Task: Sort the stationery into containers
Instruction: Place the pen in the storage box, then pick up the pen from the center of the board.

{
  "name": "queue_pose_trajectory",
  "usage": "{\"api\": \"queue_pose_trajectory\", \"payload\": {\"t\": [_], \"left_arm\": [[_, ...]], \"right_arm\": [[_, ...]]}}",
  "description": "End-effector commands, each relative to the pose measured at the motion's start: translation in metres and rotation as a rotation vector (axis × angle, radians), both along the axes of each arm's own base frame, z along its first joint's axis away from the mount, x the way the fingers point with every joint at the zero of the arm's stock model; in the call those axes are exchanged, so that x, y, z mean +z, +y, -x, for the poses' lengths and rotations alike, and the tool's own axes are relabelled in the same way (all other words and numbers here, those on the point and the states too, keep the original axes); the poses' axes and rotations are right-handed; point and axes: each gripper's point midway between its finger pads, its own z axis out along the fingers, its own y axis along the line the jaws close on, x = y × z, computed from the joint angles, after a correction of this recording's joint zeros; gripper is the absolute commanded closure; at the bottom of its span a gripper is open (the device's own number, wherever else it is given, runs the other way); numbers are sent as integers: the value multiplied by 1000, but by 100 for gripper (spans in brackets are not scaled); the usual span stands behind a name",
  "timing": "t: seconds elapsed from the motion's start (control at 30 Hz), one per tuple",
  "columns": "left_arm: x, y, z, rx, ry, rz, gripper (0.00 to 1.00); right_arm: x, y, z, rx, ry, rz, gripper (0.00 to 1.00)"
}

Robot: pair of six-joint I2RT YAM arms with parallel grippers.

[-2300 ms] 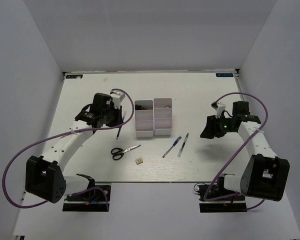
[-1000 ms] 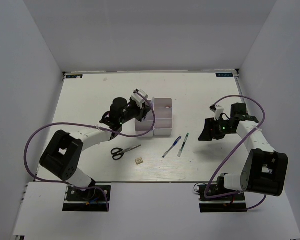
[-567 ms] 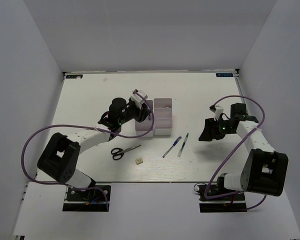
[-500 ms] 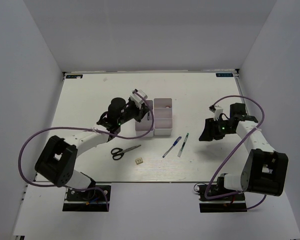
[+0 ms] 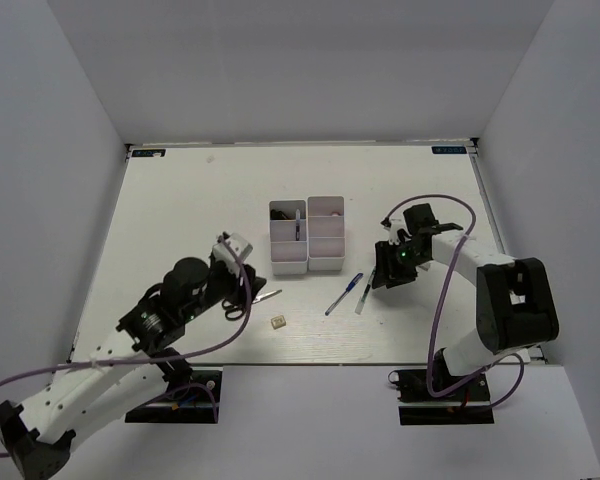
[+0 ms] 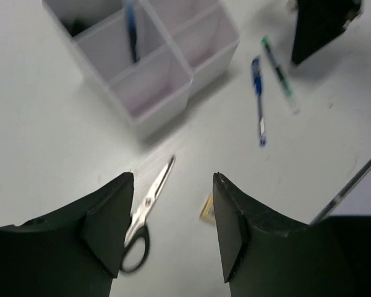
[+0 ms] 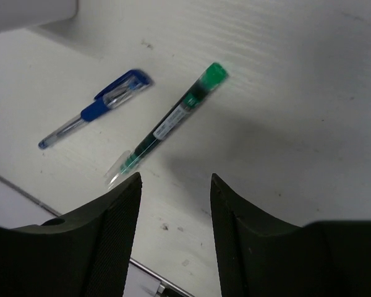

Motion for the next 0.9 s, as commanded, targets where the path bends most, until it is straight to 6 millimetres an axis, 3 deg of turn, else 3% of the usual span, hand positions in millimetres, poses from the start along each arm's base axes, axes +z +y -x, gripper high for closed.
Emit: {"api": "queue_pose_trajectory", "payload": {"t": [0.0, 0.17, 0.3, 0.57, 0.73, 0.87], "left_arm": [[-68, 49, 26, 144, 190, -144, 36], [-80, 67, 40, 178, 195, -123, 35], [-81, 69, 43, 170, 195, -127, 35], [-78, 75, 49, 166, 182, -116, 35], [-77, 75, 53, 154, 173, -102, 35], [-75, 76, 54, 157, 166, -92, 35]], "right_arm": [[3, -1, -41, -148, -94, 71, 48], [-4, 10, -50, -185, -75, 109, 48], [-3, 19, -60, -215, -74, 142, 49], [-22, 0, -55, -246, -101, 381, 57], [-29, -7, -41, -230, -85, 416, 60], [-34, -13, -32, -229, -60, 440, 70]]}}
